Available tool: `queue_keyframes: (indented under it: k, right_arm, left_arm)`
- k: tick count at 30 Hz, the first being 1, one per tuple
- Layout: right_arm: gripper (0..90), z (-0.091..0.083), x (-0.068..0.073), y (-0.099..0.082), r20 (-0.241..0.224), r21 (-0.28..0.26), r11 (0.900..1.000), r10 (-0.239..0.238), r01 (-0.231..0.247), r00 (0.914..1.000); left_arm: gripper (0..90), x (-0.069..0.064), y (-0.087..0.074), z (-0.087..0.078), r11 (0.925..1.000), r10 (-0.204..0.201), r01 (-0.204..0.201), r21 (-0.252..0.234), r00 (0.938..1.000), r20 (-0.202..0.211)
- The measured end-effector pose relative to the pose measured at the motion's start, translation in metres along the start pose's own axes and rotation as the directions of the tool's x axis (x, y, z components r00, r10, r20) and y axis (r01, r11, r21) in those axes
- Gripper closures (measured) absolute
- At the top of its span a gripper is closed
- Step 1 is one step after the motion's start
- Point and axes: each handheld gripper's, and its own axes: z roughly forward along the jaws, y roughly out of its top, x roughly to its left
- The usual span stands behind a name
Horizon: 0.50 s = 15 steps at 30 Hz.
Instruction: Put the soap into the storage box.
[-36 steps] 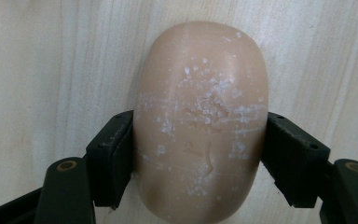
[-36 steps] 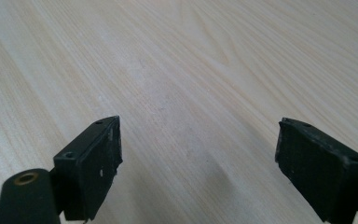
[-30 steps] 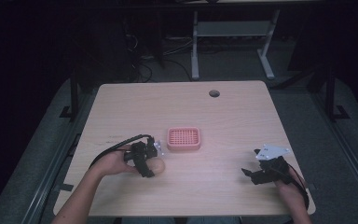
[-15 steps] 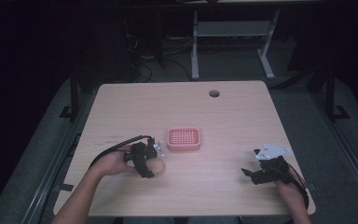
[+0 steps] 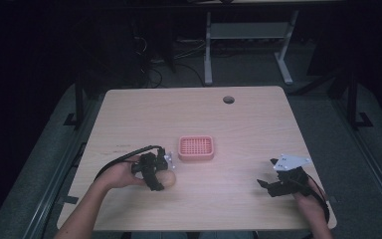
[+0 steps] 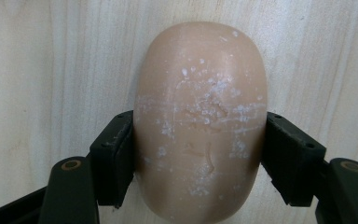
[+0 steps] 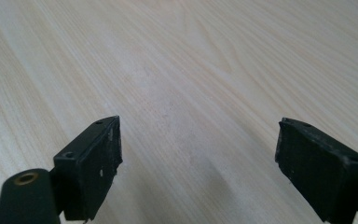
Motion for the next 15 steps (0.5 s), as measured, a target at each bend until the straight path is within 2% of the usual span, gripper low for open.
queue_keyframes:
  k: [7,15]
  right_arm:
    - [14.0,0.0005,0.0011,0.0007,-0.003,0.001,1.0,-0.005,0.005,1.0]
    - [14.0,0.001,0.0014,0.0009,-0.003,0.004,1.0,-0.006,0.006,1.0]
  left_arm:
    - [31.9,0.0008,0.0007,-0.0038,0.9994,-0.013,0.013,-0.031,0.9999,-0.002]
    - [31.9,0.002,0.0007,-0.0053,0.9993,-0.016,0.016,-0.035,0.9999,0.0]
